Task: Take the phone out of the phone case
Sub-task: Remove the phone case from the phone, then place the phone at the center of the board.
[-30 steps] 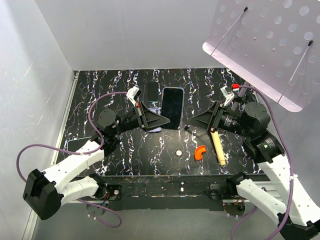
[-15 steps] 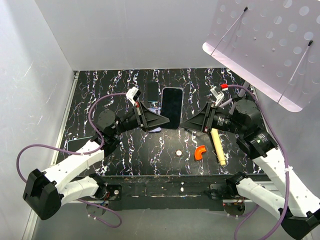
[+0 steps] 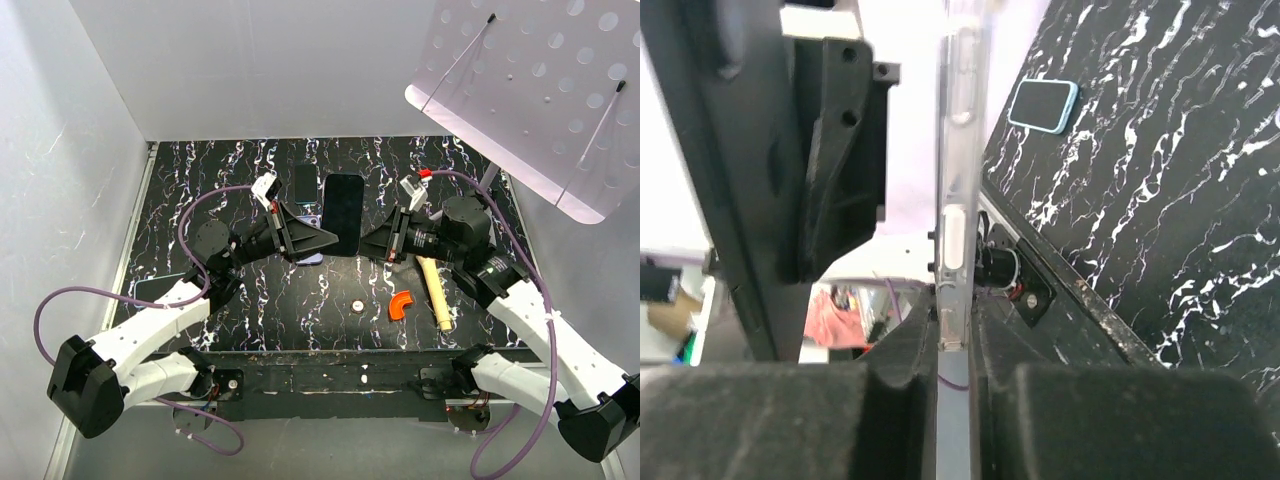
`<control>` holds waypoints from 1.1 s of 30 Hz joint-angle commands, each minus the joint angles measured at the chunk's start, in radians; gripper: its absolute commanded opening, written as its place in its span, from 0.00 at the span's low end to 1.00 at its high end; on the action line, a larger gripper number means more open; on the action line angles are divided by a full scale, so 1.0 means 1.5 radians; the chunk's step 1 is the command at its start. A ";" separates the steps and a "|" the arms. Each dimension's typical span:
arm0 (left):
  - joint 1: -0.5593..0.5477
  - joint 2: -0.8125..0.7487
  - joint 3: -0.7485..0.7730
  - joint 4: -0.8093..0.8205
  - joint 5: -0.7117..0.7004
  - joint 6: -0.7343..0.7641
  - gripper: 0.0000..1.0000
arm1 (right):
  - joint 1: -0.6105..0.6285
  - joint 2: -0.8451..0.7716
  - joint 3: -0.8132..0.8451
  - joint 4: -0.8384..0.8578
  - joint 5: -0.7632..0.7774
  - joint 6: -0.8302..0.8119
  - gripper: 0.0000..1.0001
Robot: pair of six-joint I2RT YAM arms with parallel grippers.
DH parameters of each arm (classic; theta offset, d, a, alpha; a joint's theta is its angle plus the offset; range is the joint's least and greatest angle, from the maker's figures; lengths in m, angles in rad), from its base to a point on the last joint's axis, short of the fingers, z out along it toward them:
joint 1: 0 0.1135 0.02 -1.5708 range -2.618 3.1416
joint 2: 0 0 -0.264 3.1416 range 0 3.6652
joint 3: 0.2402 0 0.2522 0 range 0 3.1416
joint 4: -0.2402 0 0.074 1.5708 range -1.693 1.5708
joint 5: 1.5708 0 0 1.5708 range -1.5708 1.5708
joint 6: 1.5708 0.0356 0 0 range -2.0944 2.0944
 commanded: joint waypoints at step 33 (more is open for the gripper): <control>0.329 0.275 0.176 -0.580 -0.302 0.659 0.00 | 0.002 -0.172 -0.061 -0.268 0.150 -0.097 0.01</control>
